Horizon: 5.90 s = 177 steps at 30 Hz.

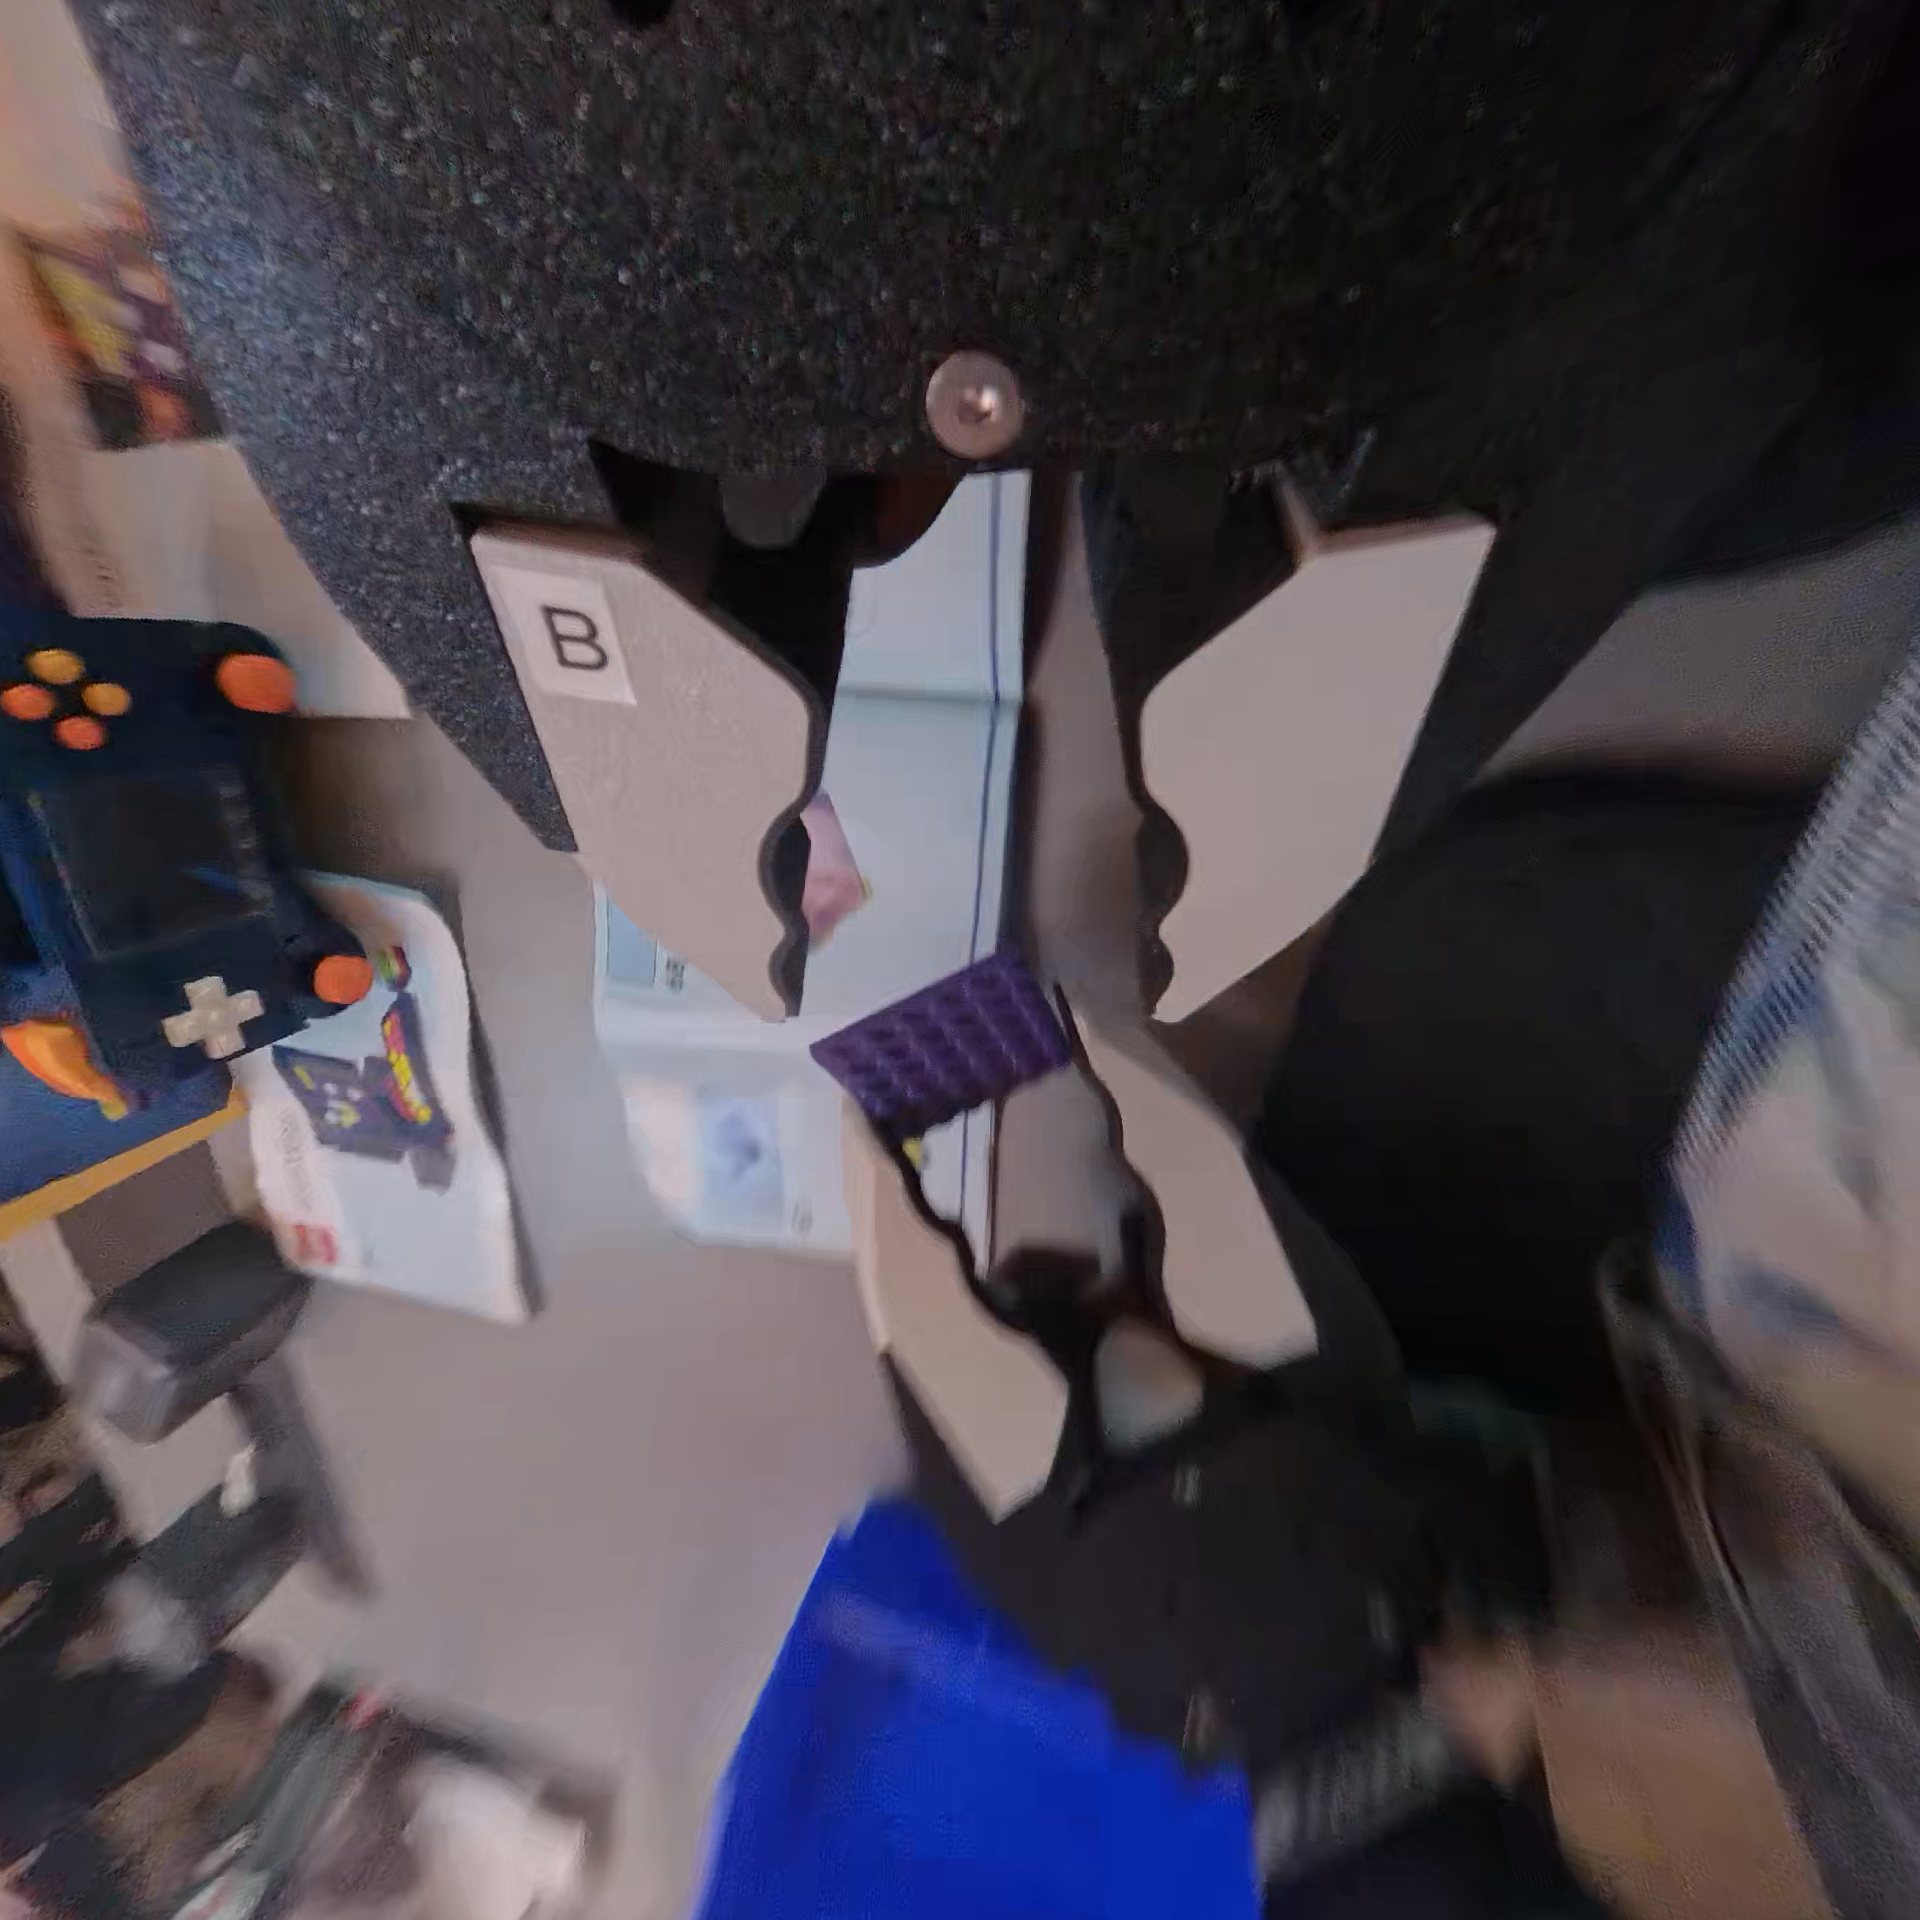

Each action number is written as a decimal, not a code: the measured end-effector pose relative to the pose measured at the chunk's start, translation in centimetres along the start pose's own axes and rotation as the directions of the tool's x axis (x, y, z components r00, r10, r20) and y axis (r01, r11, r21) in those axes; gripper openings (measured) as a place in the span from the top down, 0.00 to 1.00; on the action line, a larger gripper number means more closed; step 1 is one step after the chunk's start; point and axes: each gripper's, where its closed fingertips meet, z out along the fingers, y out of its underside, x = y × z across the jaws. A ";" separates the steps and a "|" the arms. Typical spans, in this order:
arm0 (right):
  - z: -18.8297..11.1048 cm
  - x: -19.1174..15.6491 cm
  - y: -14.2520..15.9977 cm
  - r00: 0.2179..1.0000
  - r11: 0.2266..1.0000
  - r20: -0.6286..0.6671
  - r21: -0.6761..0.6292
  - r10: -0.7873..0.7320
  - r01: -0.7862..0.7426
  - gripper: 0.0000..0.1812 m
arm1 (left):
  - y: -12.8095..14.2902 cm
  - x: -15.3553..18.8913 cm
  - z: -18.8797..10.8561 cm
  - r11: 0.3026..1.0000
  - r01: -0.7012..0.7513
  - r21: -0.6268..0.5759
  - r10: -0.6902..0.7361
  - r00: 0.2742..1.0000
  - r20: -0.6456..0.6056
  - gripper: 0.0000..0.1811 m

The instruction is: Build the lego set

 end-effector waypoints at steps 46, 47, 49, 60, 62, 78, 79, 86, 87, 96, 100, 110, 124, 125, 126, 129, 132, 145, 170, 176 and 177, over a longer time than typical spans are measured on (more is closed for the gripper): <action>2.1 1.6 9.6 0.980 0.914 0.121 -0.392 0.161 -0.102 0.71 | 3.5 3.5 0.3 0.949 0.134 -0.285 -0.200 0.956 -0.216 0.84; 2.1 1.6 9.6 0.979 0.911 0.116 -0.398 0.166 -0.107 0.71 | 3.5 3.5 0.3 0.949 0.136 -0.285 -0.202 0.955 -0.217 0.84; 2.1 1.6 9.5 0.978 0.904 0.107 -0.410 0.178 -0.120 0.71 | 3.5 3.5 0.3 0.948 0.139 -0.287 -0.205 0.955 -0.216 0.84; 1.6 3.1 7.8 0.988 0.932 0.014 -0.333 0.157 -0.144 0.67 | 3.5 3.5 0.3 0.948 0.138 -0.287 -0.204 0.956 -0.212 0.84; 0.9 5.6 6.1 0.982 0.971 -0.139 -0.183 0.129 -0.153 0.75 | 3.5 3.5 0.3 0.948 0.139 -0.287 -0.205 0.955 -0.213 0.84; 1.0 6.7 12.1 0.933 0.919 -0.276 -0.255 0.230 -0.301 1.00 | 3.2 3.7 0.1 0.953 0.136 -0.271 -0.202 0.951 -0.234 0.83; 1.0 6.7 12.1 0.930 0.918 -0.274 -0.243 0.246 -0.315 1.00 | 3.0 3.5 0.1 0.955 0.150 -0.256 -0.210 0.951 -0.228 0.83; 0.1 7.7 11.3 0.909 0.921 -0.346 -0.223 0.232 -0.320 0.96 | 0.0 -0.6 -0.6 0.961 0.276 -0.001 -0.276 0.960 -0.042 0.81; -0.5 8.2 9.8 0.897 0.939 -0.380 -0.161 0.225 -0.304 0.97 | -0.7 -1.5 -0.8 0.961 0.269 0.063 -0.270 0.963 0.010 0.79; -10.1 3.5 -3.5 0.877 0.820 -0.328 0.559 0.351 -0.119 0.95 | -6.7 -7.0 -6.7 0.744 0.134 0.654 -0.359 0.906 0.223 0.35; -16.3 -3.0 -4.3 0.926 0.737 -0.203 0.668 0.319 -0.107 0.94 | -8.5 -7.6 -8.1 0.681 0.182 0.709 -0.427 0.885 0.183 0.36; -33.8 -0.6 10.4 0.651 0.780 -0.460 0.174 0.604 -0.601 0.97 | -17.4 -2.9 -2.0 0.721 0.173 0.671 -0.272 0.961 0.044 0.72; -27.1 -6.0 17.7 0.519 0.524 -0.350 -0.088 0.780 -0.847 0.84 | -15.1 1.4 3.4 0.807 0.152 0.571 -0.116 0.988 -0.100 0.74; -26.3 -6.0 16.9 0.529 0.533 -0.317 -0.082 0.787 -0.842 0.82 | -15.1 1.4 3.2 0.804 0.151 0.575 -0.114 0.988 -0.101 0.74; -25.8 -6.0 16.2 0.540 0.542 -0.294 -0.081 0.789 -0.837 0.82 | -15.2 1.4 3.1 0.801 0.150 0.580 -0.111 0.989 -0.102 0.74; -27.0 -5.2 15.7 0.609 0.611 -0.319 -0.107 0.726 -0.784 0.81 | -15.1 1.4 3.0 0.799 0.147 0.583 -0.108 0.989 -0.101 0.74; -28.2 -3.9 16.2 0.666 0.671 -0.312 -0.110 0.677 -0.733 0.91 | -14.6 1.3 3.2 0.802 0.161 0.576 -0.121 0.987 -0.107 0.75; -27.1 -3.0 25.7 0.522 0.487 -0.586 -0.234 0.620 -0.841 0.93 | -13.6 1.4 3.9 0.821 0.176 0.544 -0.130 0.984 -0.122 0.75; -26.8 -3.5 27.2 0.517 0.450 -0.612 -0.278 0.598 -0.849 0.94 | -13.6 1.8 3.7 0.823 0.169 0.542 -0.112 0.984 -0.135 0.75; -26.3 -3.4 27.5 0.540 0.452 -0.603 -0.310 0.587 -0.837 0.94 | -13.6 1.9 3.8 0.825 0.167 0.540 -0.108 0.984 -0.139 0.75; -26.2 -3.3 27.6 0.542 0.454 -0.609 -0.311 0.579 -0.835 0.94 | -13.6 1.9 3.8 0.826 0.166 0.539 -0.108 0.985 -0.138 0.74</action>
